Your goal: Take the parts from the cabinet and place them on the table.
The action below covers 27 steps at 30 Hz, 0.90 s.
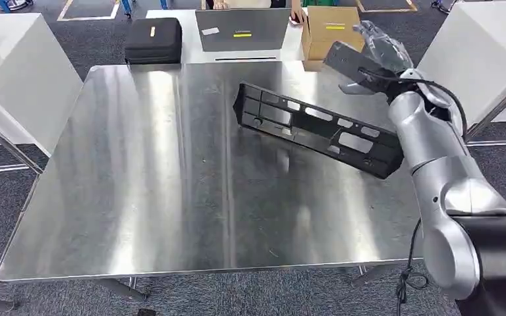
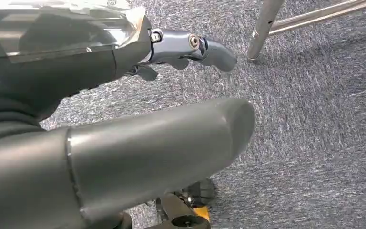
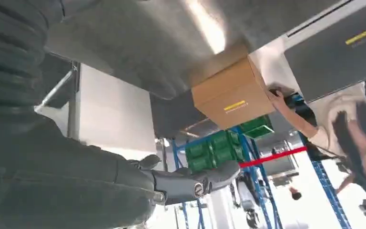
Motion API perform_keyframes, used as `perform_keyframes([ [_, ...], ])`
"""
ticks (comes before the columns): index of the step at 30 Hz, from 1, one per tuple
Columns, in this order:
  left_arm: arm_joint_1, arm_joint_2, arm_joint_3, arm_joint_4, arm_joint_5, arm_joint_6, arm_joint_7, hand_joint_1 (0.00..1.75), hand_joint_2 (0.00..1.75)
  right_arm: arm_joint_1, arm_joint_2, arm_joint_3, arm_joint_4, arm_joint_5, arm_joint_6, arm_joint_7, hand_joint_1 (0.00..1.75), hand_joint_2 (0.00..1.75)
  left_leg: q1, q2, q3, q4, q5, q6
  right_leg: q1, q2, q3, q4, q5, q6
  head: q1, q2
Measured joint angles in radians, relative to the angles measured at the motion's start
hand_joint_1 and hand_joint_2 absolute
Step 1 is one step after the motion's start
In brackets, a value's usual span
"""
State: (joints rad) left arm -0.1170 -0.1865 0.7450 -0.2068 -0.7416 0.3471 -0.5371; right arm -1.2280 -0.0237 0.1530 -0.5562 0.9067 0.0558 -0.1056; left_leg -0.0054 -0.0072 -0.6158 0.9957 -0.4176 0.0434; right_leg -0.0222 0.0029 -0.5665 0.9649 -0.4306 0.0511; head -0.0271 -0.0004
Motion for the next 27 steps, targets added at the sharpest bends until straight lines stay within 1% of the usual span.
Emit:
perform_keyframes([
  [2, 0.001, 0.000, 0.004, 0.000, 0.010, 0.002, 0.002, 0.00, 0.00, -0.046, 0.000, -0.015, 0.010, -0.027, 0.035, 0.037, 0.00, 1.75, 0.000, 0.000, 0.000, 0.000, 0.000, 0.000, 0.000, 0.000, 0.000, 0.000, 0.000, 0.000, 0.000, 0.000],
  [3, 0.003, 0.000, 0.006, 0.000, 0.010, 0.002, 0.004, 0.00, 0.00, -0.069, 0.000, -0.021, 0.016, -0.040, 0.052, 0.050, 0.00, 0.00, 0.000, 0.000, 0.000, 0.000, 0.000, 0.000, 0.000, 0.000, 0.000, 0.001, 0.000, 0.000, 0.000, 0.000],
  [7, 0.012, 0.000, 0.015, 0.000, 0.011, 0.005, 0.004, 0.00, 0.00, -0.160, 0.001, -0.034, 0.047, -0.051, 0.091, 0.097, 0.00, 0.00, 0.000, 0.000, 0.000, 0.000, 0.000, 0.000, 0.000, 0.000, 0.000, 0.000, 0.000, 0.000, 0.000, 0.000],
  [10, 0.012, 0.000, 0.016, 0.000, 0.008, -0.001, 0.005, 0.00, 0.00, -0.207, -0.002, -0.034, 0.060, -0.037, 0.092, 0.121, 0.00, 0.00, 0.000, 0.000, 0.000, 0.000, 0.000, 0.000, 0.000, 0.000, 0.000, 0.000, 0.000, 0.000, 0.000, 0.000],
  [13, 0.012, 0.000, 0.018, 0.000, 0.008, -0.007, 0.006, 0.00, 0.00, -0.256, -0.008, -0.029, 0.062, 0.010, 0.083, 0.140, 0.00, 0.00, 0.000, 0.000, 0.000, 0.000, 0.000, 0.000, 0.000, 0.000, 0.000, 0.000, 0.000, 0.000, 0.000, 0.000],
  [16, 0.013, -0.001, 0.021, 0.000, 0.010, -0.007, 0.006, 0.00, 0.00, -0.305, -0.016, -0.007, 0.062, 0.047, 0.078, 0.169, 0.00, 0.00, 0.000, 0.000, 0.000, 0.000, 0.000, 0.000, 0.000, 0.000, 0.000, 0.000, 0.000, 0.000, 0.000, 0.000],
  [18, 0.014, -0.002, 0.025, 0.000, 0.017, -0.006, 0.006, 0.00, 0.00, -0.326, -0.021, 0.008, 0.056, 0.080, 0.063, 0.177, 0.00, 0.00, 0.000, 0.000, 0.000, 0.000, 0.000, 0.000, 0.000, 0.000, 0.000, 0.000, 0.000, 0.000, 0.000, 0.000],
  [21, 0.020, -0.006, 0.033, 0.000, 0.032, 0.002, 0.006, 0.00, 0.00, -0.349, -0.046, 0.067, 0.015, 0.157, 0.030, 0.176, 0.00, 0.00, 0.000, 0.000, 0.000, 0.000, 0.000, 0.000, 0.000, 0.000, 0.000, 0.000, 0.000, 0.000, 0.000, 0.000],
  [22, 0.022, -0.007, 0.037, 0.001, 0.035, 0.004, 0.005, 0.00, 0.00, -0.353, -0.058, 0.086, -0.009, 0.158, 0.038, 0.177, 0.00, 0.00, 0.000, 0.000, 0.001, 0.001, 0.000, 0.000, 0.000, 0.000, -0.001, 0.000, 0.000, 0.000, 0.000, 0.000],
  [23, 0.025, -0.010, 0.041, 0.002, 0.039, 0.004, 0.005, 0.00, 0.00, -0.355, -0.082, 0.105, -0.055, 0.145, 0.065, 0.187, 0.00, 0.00, 0.000, -0.001, 0.001, 0.001, 0.000, 0.000, 0.000, -0.001, -0.001, 0.000, 0.000, 0.000, 0.000, 0.000],
  [25, 0.031, -0.015, 0.049, 0.002, 0.042, 0.005, 0.001, 0.00, 0.00, -0.359, -0.146, 0.146, -0.155, 0.107, 0.114, 0.201, 0.00, 0.00, 0.000, -0.005, 0.000, 0.001, 0.000, 0.000, 0.000, -0.005, -0.001, 0.000, 0.000, 0.000, 0.000, 0.000],
  [26, 0.034, -0.016, 0.053, 0.002, 0.043, 0.005, -0.001, 0.00, 0.00, -0.363, -0.182, 0.165, -0.197, 0.089, 0.128, 0.201, 0.00, 1.75, 0.000, -0.007, -0.001, 0.001, 0.000, 0.000, 0.000, -0.006, -0.002, 0.000, -0.001, 0.001, 0.000, 0.000],
  [27, 0.037, -0.018, 0.058, 0.003, 0.048, 0.006, -0.003, 0.00, 0.00, -0.368, -0.237, 0.186, -0.250, 0.053, 0.141, 0.201, 0.00, 1.75, -0.001, -0.008, -0.002, 0.002, 0.000, 0.000, -0.001, -0.006, -0.002, -0.001, -0.002, 0.003, 0.001, 0.000],
])
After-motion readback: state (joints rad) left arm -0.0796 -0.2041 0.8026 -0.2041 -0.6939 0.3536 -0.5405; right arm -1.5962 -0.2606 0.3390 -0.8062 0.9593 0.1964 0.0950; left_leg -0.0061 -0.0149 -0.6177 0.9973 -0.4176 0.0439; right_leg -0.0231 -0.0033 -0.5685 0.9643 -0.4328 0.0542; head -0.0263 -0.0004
